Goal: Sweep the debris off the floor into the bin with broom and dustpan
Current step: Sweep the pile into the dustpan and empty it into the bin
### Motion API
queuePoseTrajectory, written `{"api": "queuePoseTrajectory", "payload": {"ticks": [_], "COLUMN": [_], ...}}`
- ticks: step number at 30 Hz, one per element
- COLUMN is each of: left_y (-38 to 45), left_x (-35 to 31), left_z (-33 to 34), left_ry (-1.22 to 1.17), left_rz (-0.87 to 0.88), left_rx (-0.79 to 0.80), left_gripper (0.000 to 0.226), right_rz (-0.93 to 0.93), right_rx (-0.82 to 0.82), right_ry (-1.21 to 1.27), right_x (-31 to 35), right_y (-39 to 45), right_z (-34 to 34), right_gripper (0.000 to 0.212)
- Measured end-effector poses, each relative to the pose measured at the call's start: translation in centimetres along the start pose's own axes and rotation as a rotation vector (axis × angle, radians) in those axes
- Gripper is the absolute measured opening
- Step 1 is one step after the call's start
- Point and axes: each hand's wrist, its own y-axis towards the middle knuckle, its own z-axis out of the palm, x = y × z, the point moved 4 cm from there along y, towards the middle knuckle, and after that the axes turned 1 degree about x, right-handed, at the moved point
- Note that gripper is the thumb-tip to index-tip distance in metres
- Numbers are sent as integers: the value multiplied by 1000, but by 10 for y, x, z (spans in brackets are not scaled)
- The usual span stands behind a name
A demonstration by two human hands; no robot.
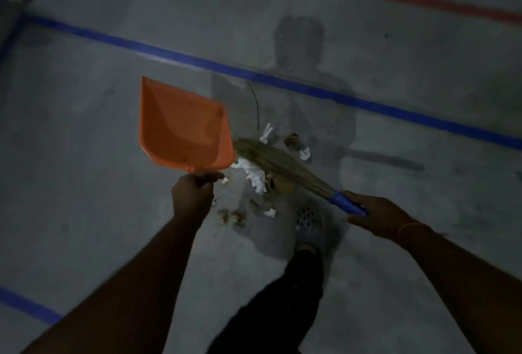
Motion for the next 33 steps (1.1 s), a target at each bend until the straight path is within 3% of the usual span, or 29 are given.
{"api": "queuePoseTrajectory", "payload": {"ticks": [6, 13, 18, 21, 30, 33], "left_y": [-25, 22, 77, 107, 134, 134], "left_x": [14, 52, 68, 84, 127, 129], "left_z": [-49, -79, -94, -111, -162, -176], "left_ry": [34, 75, 112, 151, 250, 275], "left_rz": [13, 51, 164, 213, 209, 224], "left_rx": [94, 192, 279, 318, 405, 426], "left_gripper": [41, 41, 35, 36, 40, 39], "right_rz": [123, 130, 220, 291, 458, 481], "right_rx": [-215, -369, -349, -247, -118, -165], "right_ry": [295, 342, 250, 114, 272, 333], "right_x": [7, 96, 155, 179, 191, 204], "right_y": [-63, 10, 91, 111, 13, -29], "right_z": [62, 54, 49, 67, 186, 228], "right_gripper": [58, 64, 58, 53, 48, 51]}}
